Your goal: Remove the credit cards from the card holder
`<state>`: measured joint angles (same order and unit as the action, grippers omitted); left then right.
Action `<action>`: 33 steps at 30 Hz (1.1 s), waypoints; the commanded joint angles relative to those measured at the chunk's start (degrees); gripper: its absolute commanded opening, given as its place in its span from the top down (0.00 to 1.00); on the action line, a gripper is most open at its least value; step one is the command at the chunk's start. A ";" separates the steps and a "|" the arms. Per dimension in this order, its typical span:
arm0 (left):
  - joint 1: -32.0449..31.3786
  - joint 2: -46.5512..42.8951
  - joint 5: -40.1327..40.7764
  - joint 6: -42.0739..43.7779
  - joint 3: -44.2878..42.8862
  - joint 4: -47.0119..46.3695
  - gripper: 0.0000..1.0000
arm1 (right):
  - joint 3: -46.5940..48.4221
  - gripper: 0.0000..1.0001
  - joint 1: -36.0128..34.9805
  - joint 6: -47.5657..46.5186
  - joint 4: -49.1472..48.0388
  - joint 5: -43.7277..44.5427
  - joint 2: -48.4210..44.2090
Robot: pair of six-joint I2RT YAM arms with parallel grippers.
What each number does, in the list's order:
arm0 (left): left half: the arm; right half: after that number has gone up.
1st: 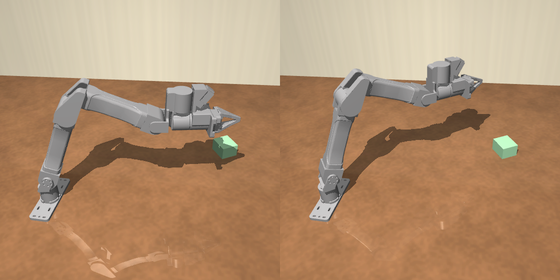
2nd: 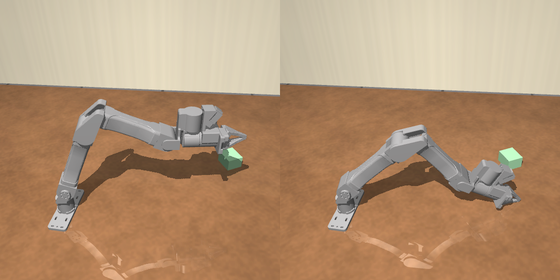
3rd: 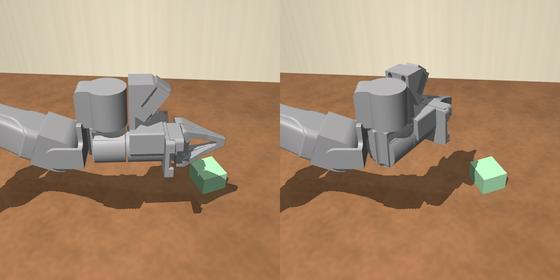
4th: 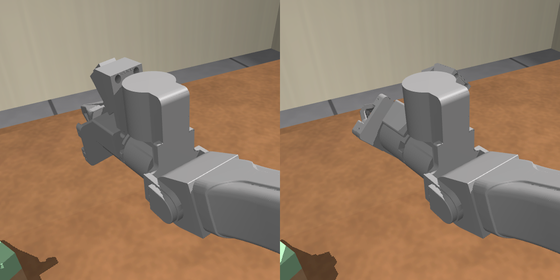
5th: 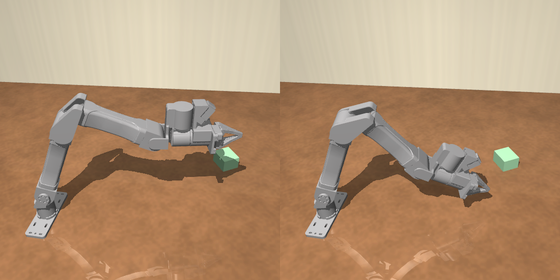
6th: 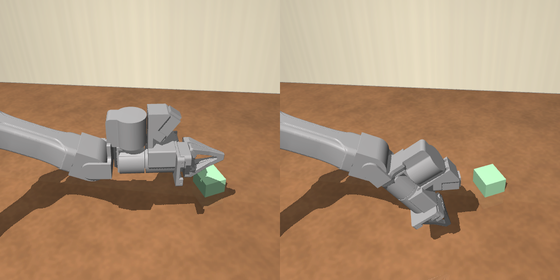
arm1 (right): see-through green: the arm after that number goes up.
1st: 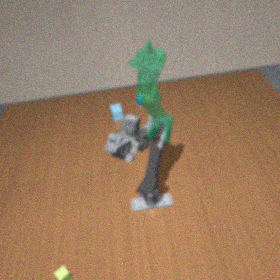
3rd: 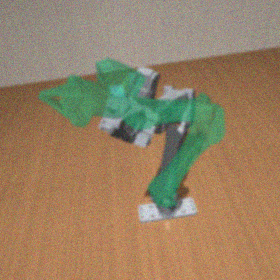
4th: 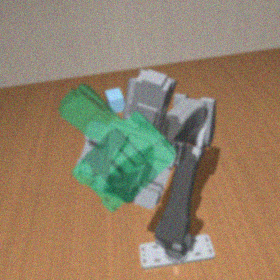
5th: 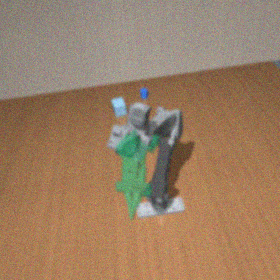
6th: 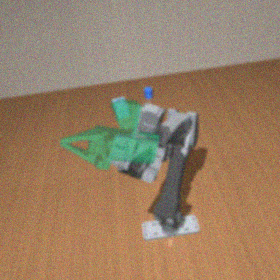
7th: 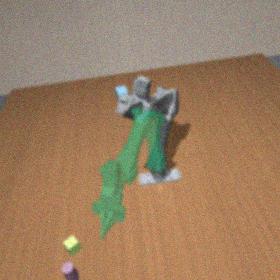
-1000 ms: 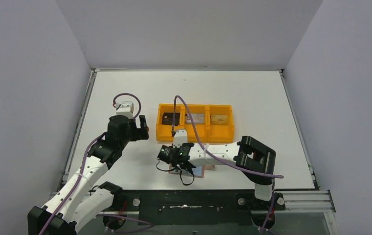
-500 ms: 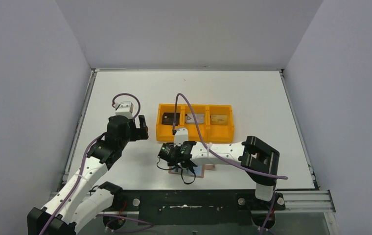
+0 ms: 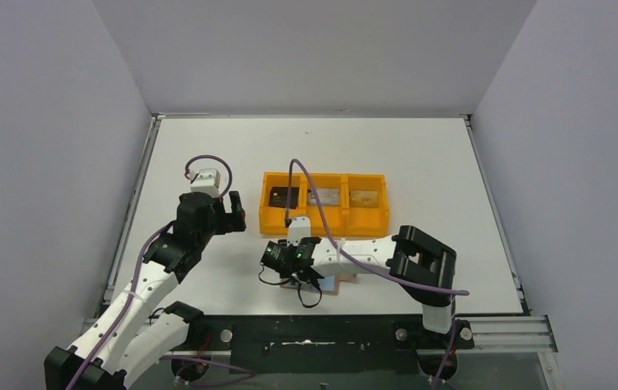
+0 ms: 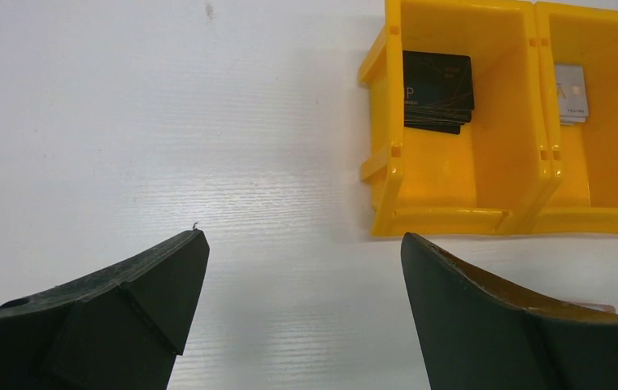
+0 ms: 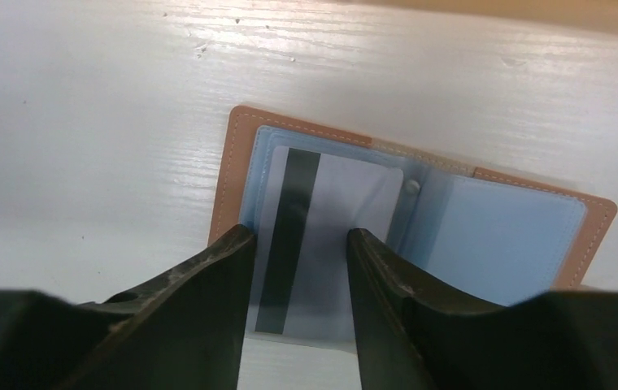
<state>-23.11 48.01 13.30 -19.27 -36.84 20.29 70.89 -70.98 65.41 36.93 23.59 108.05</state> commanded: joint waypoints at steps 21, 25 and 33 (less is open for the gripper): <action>0.22 0.04 -35.18 -18.04 3.35 -10.00 0.12 | -23.67 0.69 3.86 -5.98 -29.38 -8.99 -21.82; -0.51 2.25 -41.35 -25.10 8.18 -18.31 0.13 | -26.93 0.69 4.20 -6.53 -33.62 -9.44 -24.01; -6.82 9.26 -40.66 -32.90 12.05 -25.94 0.19 | -34.30 0.69 6.20 -6.60 -42.84 -12.57 -26.47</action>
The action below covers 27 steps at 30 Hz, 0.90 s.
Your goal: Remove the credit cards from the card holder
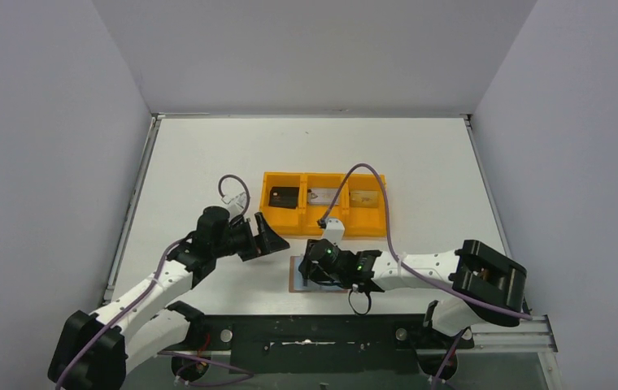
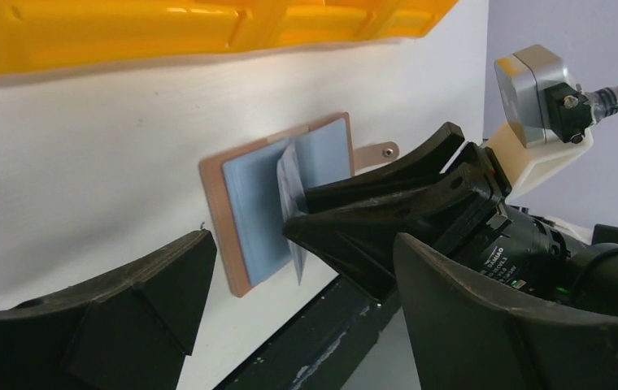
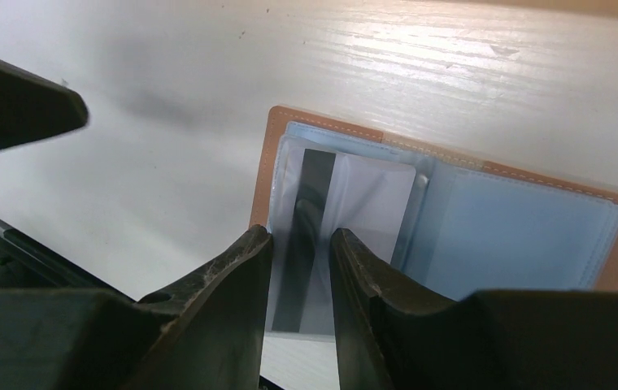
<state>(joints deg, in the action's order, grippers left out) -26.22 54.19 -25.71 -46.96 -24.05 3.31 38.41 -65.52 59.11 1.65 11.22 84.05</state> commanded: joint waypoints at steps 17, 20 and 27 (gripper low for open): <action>-13.34 21.98 3.13 -22.82 1.42 -30.14 0.39 | -3.77 0.68 0.55 -0.03 -8.94 0.06 -1.90; -13.90 23.51 2.15 -23.19 1.76 -31.87 0.46 | -3.64 0.67 0.54 0.04 -8.59 0.16 -1.88; -14.17 25.35 -0.80 -24.42 3.56 -37.72 0.58 | -1.34 0.52 0.48 -0.62 -4.33 0.29 -4.28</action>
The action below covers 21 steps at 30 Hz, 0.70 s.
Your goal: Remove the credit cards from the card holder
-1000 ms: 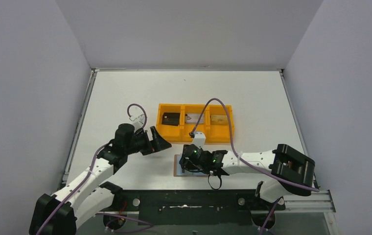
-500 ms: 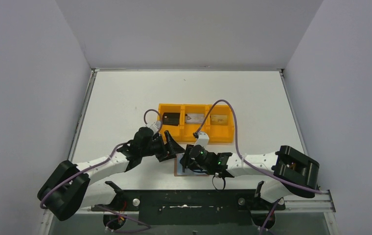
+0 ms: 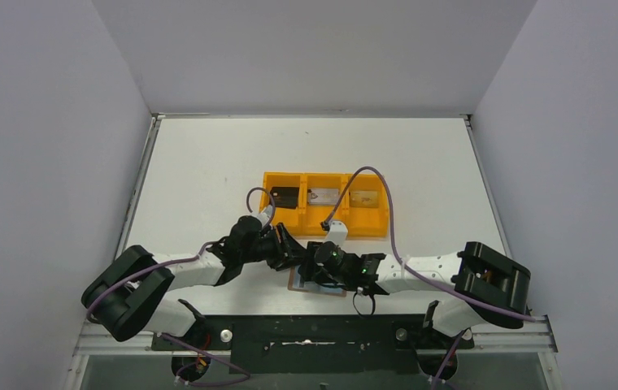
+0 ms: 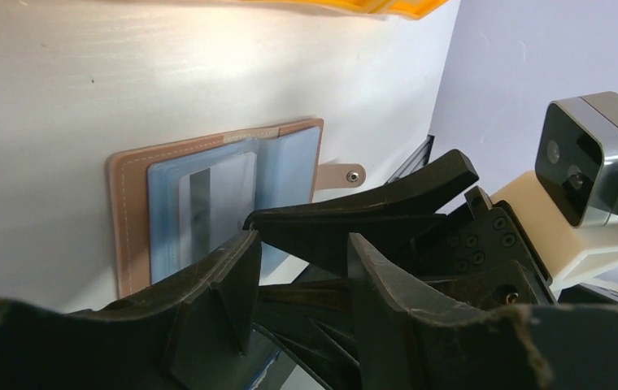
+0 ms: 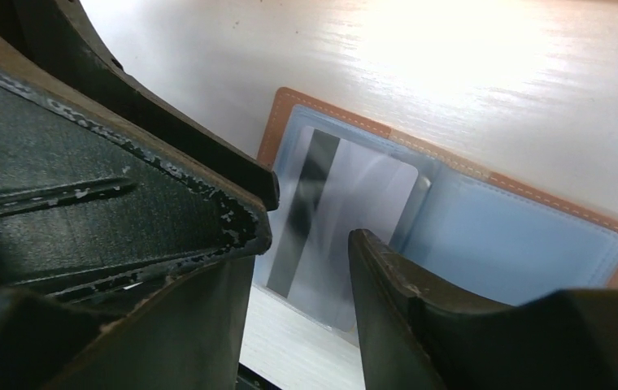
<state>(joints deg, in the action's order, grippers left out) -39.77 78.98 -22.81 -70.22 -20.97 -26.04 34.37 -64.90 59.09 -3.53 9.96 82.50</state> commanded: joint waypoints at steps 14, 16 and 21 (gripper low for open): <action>-0.49 -0.69 -5.07 2.97 -0.57 -3.90 0.63 | 1.18 0.54 -1.16 7.84 20.04 8.87 -16.27; -0.38 -3.81 -0.31 6.47 -2.08 4.81 0.61 | 2.09 0.54 -1.19 7.35 18.84 8.39 -15.49; 0.35 -13.92 15.55 11.41 -6.13 26.18 0.53 | 11.90 0.60 -1.62 4.81 23.61 9.13 -5.64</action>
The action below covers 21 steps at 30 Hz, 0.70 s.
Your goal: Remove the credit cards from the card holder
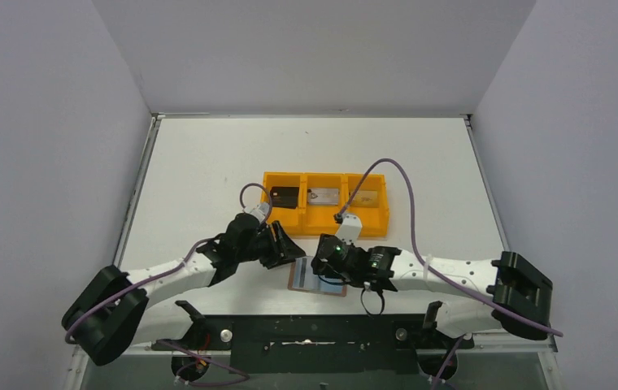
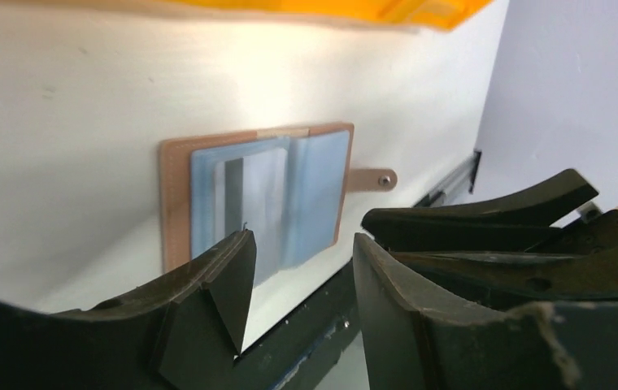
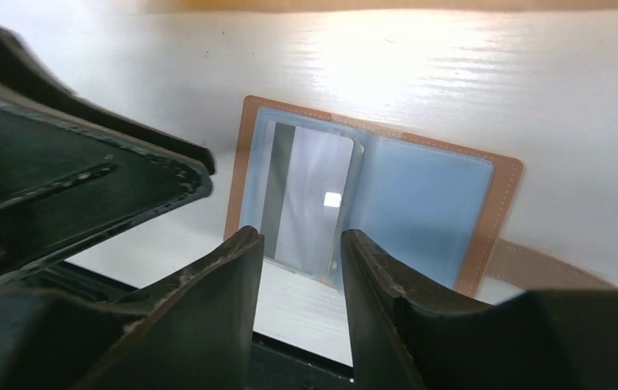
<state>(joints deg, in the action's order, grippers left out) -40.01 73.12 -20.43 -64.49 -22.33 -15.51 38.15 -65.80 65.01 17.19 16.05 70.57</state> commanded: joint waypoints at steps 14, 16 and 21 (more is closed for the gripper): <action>6.08 -21.17 17.57 5.06 -1.49 22.60 0.50 | 29.32 0.59 -6.18 1.65 24.33 8.47 29.40; 6.24 -20.79 17.20 5.24 -1.64 22.14 0.50 | 30.22 0.57 -6.47 1.68 25.39 9.10 29.79; 6.51 -19.68 15.72 5.56 -1.84 20.69 0.50 | 27.90 0.53 -6.54 2.99 24.68 9.91 27.97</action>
<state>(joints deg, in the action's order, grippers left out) -33.95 53.04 -3.70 -60.31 -23.70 7.29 66.13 -72.25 66.24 40.38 22.00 101.14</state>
